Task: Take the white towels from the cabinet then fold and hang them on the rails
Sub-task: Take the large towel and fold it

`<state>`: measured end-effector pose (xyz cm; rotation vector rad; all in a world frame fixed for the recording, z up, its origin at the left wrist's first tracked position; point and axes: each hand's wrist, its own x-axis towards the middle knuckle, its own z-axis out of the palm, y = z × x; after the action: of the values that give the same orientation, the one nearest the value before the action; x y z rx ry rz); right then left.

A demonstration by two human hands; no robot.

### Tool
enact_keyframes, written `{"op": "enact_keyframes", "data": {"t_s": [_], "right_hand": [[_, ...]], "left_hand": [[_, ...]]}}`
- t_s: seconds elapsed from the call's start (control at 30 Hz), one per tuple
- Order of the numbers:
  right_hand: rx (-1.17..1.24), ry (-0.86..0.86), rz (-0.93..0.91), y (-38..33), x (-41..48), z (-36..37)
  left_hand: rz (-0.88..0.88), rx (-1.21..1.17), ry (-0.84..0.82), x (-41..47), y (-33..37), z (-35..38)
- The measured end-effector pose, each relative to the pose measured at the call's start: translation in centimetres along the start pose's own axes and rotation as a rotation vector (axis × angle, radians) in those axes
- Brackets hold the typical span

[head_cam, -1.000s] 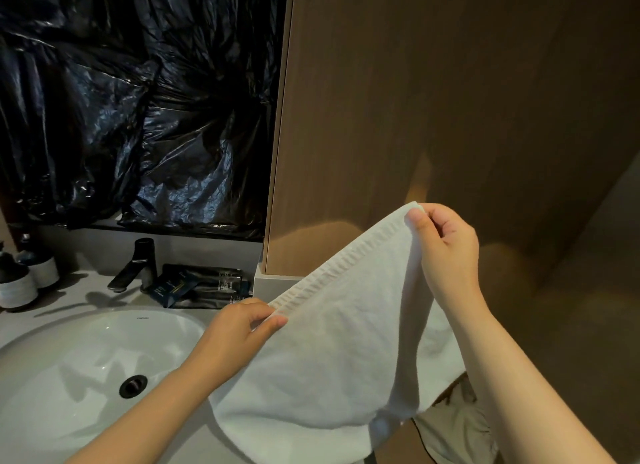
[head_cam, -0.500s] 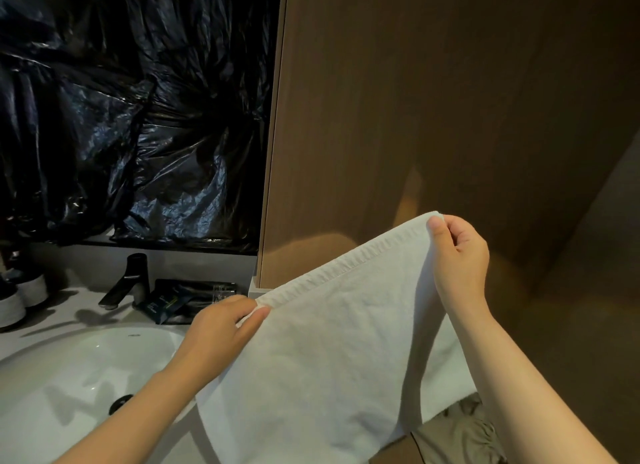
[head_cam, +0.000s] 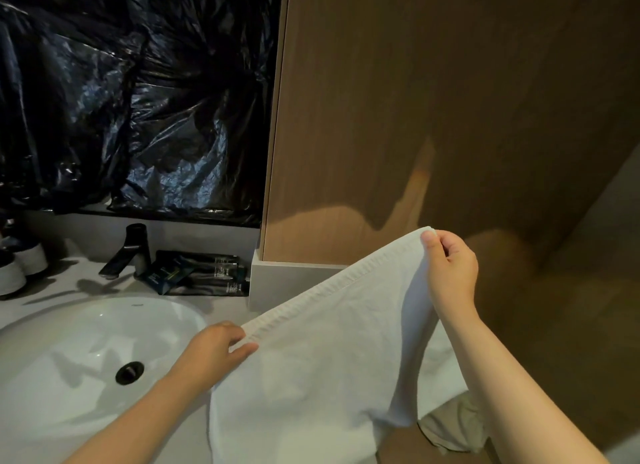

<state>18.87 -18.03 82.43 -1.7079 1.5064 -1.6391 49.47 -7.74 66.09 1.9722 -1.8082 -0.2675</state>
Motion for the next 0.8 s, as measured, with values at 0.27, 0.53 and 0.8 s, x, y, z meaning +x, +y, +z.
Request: {"op": "enact_keyframes", "data": {"t_s": [0.27, 0.53, 0.8], "right_hand": [[-0.048, 0.043, 0.011, 1.3, 0.6, 0.1], [-0.007, 0.194, 0.078, 1.7, 2.4, -1.9], [-0.122, 0.158, 0.34, 6.4, 1.5, -1.6]], "left_hand": [[-0.065, 0.054, 0.035, 0.4, -1.2, 0.1], [-0.007, -0.011, 0.281, 3.4, 0.5, -4.9], [0.032, 0.103, -0.035, 4.5, -1.5, -5.4]]}}
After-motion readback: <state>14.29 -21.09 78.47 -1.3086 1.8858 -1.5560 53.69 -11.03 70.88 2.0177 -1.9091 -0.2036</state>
